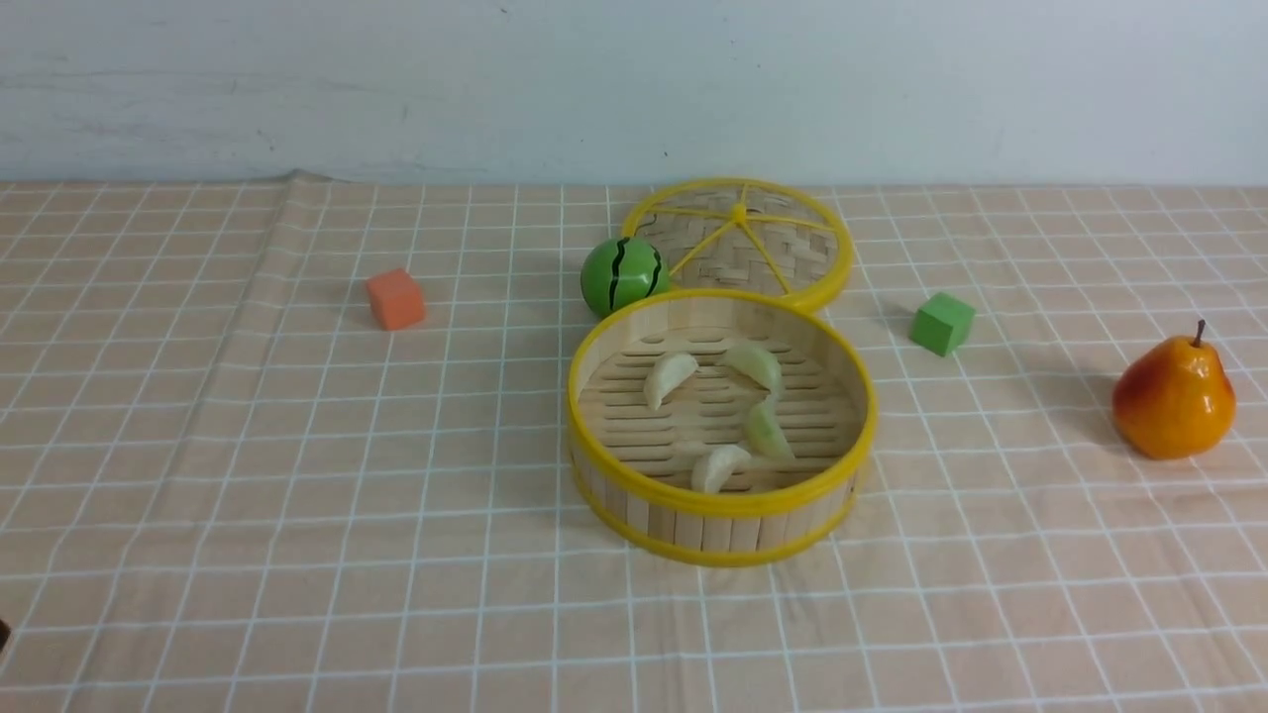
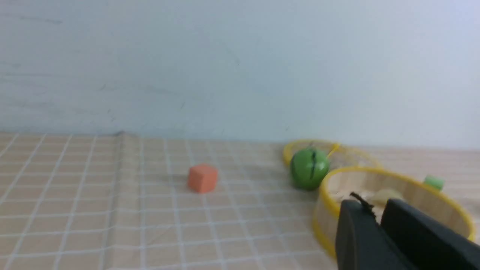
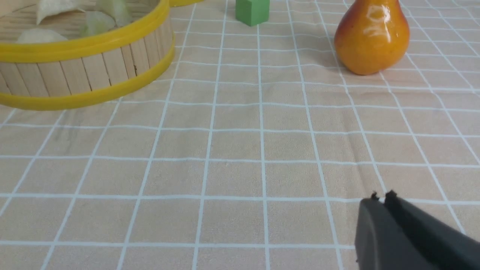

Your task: Put the dumplings into the steamer on the table with the brown tablecloth.

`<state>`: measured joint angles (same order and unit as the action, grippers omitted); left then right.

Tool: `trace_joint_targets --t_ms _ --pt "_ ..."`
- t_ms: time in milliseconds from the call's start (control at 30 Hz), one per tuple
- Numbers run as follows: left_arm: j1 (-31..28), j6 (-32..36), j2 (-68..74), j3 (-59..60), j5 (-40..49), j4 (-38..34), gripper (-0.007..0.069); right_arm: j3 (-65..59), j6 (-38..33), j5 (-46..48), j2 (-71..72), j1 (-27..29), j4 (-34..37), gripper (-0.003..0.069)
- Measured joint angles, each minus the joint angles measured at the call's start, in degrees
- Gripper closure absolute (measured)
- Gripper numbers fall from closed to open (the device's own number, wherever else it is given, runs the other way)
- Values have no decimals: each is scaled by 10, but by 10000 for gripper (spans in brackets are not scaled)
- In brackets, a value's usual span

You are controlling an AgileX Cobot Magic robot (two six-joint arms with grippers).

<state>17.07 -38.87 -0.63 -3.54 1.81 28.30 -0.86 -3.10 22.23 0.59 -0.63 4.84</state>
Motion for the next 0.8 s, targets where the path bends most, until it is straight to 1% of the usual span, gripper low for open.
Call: trace_joint_targets --t_ms 100,167,200,233,300,367,400,433,500,533,633,667,700,733,800 --pt "-26 0 0 34 -66 -77 533 0 0 0 0 0 0 624" --pt "-42 2 0 47 -75 -133 533 0 0 0 0 0 0 622" --pt "-43 5 0 48 -75 -137 533 0 0 0 0 0 0 622" --pt "-50 16 0 51 -76 -163 538 0 0 0 0 0 0 619" --pt "-55 42 0 52 -84 -184 564 0 0 0 0 0 0 616" --pt "-63 89 0 52 -93 -210 622 0 0 0 0 0 0 612" --pt "-66 103 0 52 -94 -217 637 0 0 0 0 0 0 610" --pt "-77 138 0 52 -89 -235 638 0 0 0 0 0 0 608" --pt "-95 180 0 52 -63 -270 638 0 0 0 0 0 0 604" --pt "-97 180 0 52 -63 -273 638 0 0 0 0 0 0 604" --pt "-115 235 0 52 40 -311 638 0 0 0 0 0 0 597" --pt "-116 239 0 52 55 -312 638 0 0 0 0 0 0 596" --pt "-116 248 0 52 123 -315 638 0 0 0 0 0 0 596" --pt "-116 251 0 52 161 -315 638 0 0 0 0 0 0 596" --pt "-116 258 0 54 200 -315 638 0 0 0 0 0 0 595"
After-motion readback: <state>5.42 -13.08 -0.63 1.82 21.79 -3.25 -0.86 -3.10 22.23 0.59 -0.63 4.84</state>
